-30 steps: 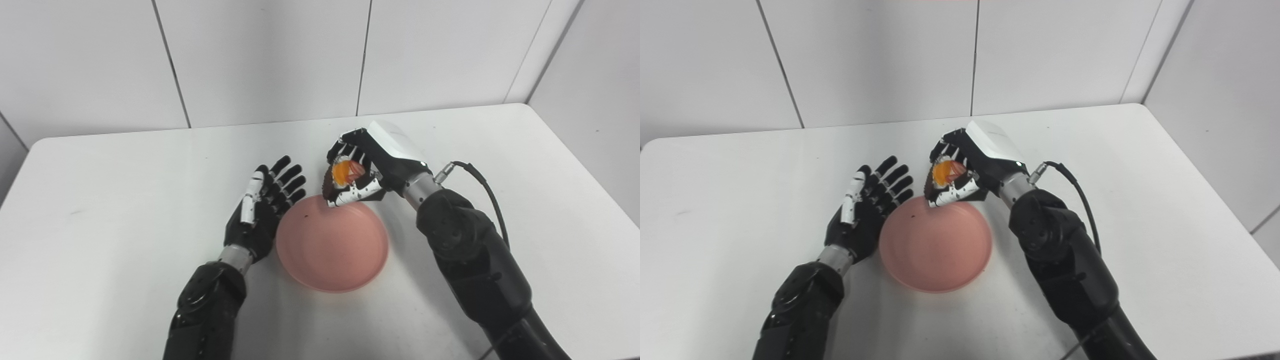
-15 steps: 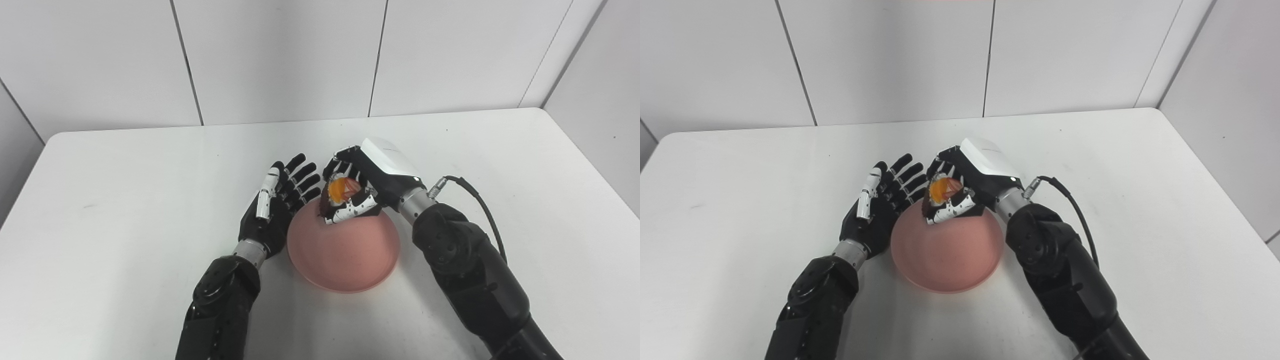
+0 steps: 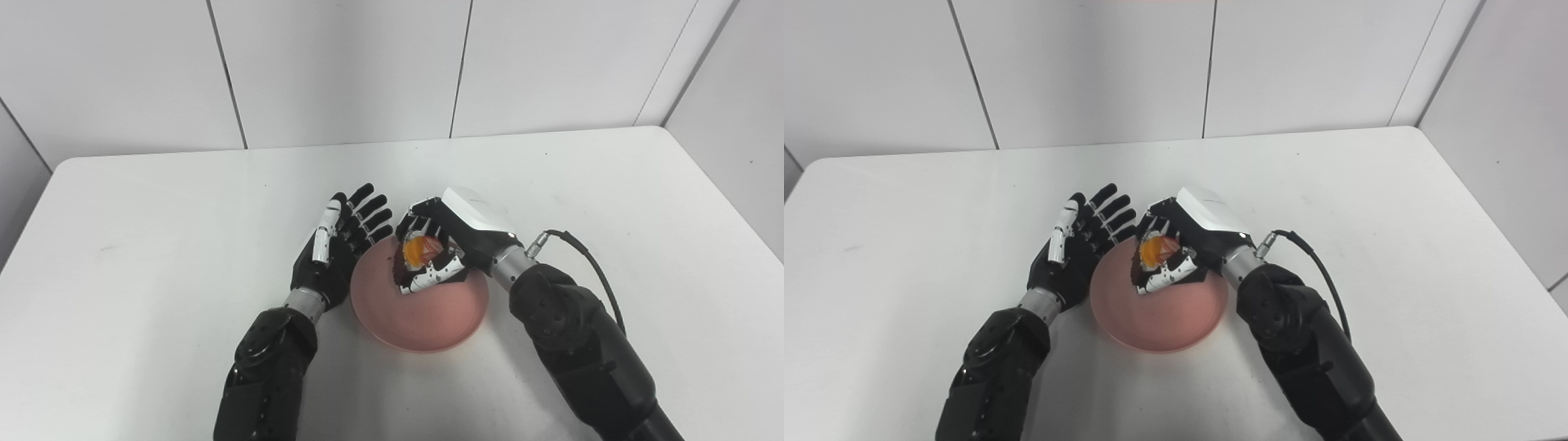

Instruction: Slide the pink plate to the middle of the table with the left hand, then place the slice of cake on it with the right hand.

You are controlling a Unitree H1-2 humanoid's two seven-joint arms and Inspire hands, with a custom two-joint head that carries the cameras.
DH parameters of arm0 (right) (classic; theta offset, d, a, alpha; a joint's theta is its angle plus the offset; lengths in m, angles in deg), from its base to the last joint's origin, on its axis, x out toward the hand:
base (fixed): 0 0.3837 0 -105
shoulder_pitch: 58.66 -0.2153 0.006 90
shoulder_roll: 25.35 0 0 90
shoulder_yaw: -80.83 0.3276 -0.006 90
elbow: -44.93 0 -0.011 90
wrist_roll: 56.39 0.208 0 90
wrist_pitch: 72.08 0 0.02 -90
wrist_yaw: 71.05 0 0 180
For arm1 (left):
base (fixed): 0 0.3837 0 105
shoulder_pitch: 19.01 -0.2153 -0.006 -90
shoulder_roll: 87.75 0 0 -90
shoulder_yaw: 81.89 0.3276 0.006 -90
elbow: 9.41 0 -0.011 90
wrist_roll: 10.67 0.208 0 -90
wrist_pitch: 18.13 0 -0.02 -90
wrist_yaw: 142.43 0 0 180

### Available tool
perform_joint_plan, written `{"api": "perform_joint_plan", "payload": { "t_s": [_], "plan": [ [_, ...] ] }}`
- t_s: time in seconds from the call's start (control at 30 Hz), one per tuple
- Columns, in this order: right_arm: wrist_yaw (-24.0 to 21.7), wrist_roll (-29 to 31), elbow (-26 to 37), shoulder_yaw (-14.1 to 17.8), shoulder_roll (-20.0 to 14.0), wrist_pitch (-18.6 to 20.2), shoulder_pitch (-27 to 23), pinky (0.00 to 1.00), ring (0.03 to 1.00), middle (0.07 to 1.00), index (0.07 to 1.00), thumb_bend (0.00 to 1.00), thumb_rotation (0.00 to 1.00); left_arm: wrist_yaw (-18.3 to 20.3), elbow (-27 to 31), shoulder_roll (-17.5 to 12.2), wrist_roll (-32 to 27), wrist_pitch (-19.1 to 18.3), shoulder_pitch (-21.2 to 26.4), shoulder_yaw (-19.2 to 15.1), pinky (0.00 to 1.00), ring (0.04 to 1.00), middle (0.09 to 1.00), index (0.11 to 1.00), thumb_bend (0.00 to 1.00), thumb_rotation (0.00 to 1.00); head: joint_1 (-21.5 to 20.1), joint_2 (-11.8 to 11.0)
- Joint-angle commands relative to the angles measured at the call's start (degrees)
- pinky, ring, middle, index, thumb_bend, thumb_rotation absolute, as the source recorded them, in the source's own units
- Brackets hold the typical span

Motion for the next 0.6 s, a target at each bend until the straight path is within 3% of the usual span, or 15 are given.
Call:
{"api": "perform_joint_plan", "payload": {
  "t_s": [0.0,0.57],
  "plan": [
    [0.11,-0.44,2.07,0.12,-0.36,0.24,-1.19,0.35,0.420,0.497,0.489,0.51,0.12,-1.74,-1.35,-0.69,1.12,-4.57,-1.33,-0.19,0.86,0.870,0.870,0.867,0.38,1.00,0.08,0.07],
    [3.85,-1.11,-5.76,-2.06,1.61,-1.16,1.20,0.32,0.413,0.496,0.490,0.51,0.12,-0.76,-0.63,-1.03,1.01,-4.74,-1.43,0.07,0.89,0.892,0.888,0.881,0.38,1.00,-0.34,0.82]
  ]
}}
